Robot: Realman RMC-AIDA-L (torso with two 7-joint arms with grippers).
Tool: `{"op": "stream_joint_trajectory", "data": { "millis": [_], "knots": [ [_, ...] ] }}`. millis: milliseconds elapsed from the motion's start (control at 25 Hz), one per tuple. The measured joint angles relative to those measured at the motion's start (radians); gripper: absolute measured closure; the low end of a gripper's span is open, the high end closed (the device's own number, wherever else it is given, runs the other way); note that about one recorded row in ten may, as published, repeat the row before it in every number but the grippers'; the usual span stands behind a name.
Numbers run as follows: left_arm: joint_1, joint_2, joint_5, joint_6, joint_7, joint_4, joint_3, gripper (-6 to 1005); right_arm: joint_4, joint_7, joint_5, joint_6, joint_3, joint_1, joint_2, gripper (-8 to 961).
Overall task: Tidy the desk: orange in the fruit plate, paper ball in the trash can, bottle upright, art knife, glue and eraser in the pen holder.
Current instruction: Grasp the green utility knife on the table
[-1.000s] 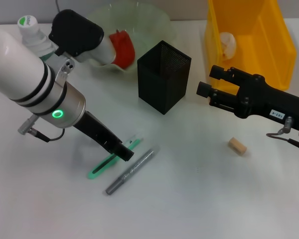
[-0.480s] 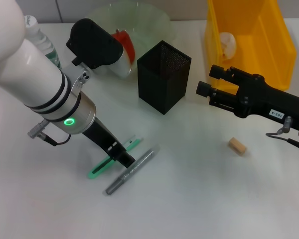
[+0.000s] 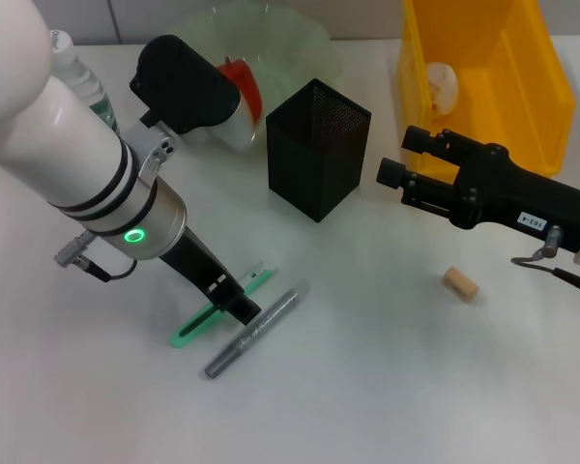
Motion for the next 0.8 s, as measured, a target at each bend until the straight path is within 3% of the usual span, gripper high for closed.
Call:
{"op": "stream_joint_trajectory", "data": {
  "millis": [680,800],
  "knots": [
    [-0.013,0.0,0.029,0.01,0.011,0.004,0.035,322,0.0,0.0,0.003,0.002,0.0,0.008,-0.001,222],
    [-0.019,0.0,0.03,0.014,0.011,0.002,0.04,369,0.0,0.0,0.001,0.008,0.0,0.008,-0.001,223]
  ]
}}
